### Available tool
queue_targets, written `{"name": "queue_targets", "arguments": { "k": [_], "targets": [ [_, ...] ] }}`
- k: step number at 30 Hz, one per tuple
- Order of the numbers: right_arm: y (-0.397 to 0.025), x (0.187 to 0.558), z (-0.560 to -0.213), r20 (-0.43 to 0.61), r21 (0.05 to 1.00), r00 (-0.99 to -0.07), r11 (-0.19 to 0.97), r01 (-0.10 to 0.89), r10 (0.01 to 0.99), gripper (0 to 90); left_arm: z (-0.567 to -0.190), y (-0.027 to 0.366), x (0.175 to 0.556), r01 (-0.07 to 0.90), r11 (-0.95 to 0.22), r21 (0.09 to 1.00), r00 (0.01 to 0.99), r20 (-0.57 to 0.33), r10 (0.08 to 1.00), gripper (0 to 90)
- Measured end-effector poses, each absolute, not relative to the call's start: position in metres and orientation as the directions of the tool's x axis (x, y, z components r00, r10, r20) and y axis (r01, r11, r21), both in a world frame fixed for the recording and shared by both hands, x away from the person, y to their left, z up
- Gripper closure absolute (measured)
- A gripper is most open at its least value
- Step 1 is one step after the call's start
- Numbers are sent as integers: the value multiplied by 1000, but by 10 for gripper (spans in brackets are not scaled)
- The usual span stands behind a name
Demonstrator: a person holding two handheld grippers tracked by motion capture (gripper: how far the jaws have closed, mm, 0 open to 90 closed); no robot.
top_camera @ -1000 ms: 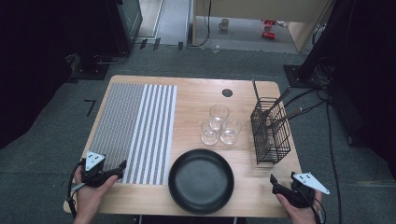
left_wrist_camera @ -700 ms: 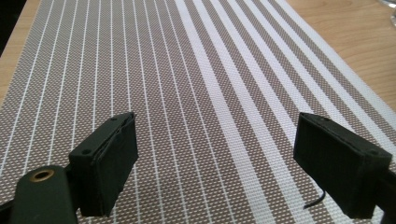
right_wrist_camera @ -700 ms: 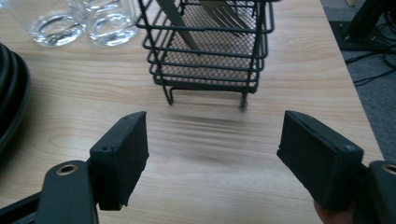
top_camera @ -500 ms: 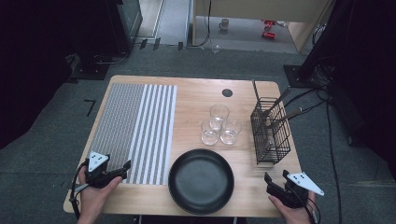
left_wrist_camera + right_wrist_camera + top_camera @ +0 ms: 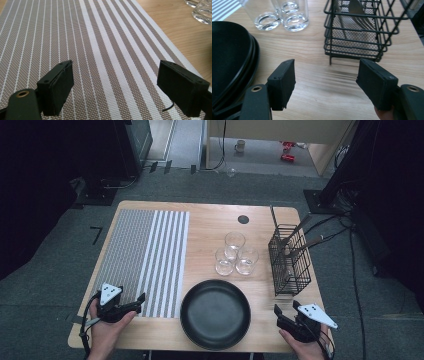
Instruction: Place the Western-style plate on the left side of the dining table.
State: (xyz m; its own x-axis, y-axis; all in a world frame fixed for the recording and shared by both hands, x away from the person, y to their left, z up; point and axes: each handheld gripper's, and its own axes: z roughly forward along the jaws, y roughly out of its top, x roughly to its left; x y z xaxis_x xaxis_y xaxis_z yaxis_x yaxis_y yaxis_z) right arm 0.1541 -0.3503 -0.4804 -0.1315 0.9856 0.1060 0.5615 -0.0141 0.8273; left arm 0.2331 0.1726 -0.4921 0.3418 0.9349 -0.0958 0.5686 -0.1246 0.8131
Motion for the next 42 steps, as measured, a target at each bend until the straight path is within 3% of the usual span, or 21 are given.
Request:
{"name": "queue_targets", "arguments": {
  "k": [19, 25, 42],
  "targets": [
    [-329, 155, -479, 126, 837, -178, -8, 548, 976, 382, -492, 150, 229, 566, -150, 811, 391, -103, 915, 142],
    [-320, 156, -483, 144, 835, -202, -9, 550, 969, 485, -492, 140, 227, 560, -157, 813, 411, -109, 905, 142],
    [-301, 155, -490, 157, 849, -219, -18, 529, 963, 484, -494, 114, 220, 551, -181, 814, 456, -112, 883, 143]
  ]
}}
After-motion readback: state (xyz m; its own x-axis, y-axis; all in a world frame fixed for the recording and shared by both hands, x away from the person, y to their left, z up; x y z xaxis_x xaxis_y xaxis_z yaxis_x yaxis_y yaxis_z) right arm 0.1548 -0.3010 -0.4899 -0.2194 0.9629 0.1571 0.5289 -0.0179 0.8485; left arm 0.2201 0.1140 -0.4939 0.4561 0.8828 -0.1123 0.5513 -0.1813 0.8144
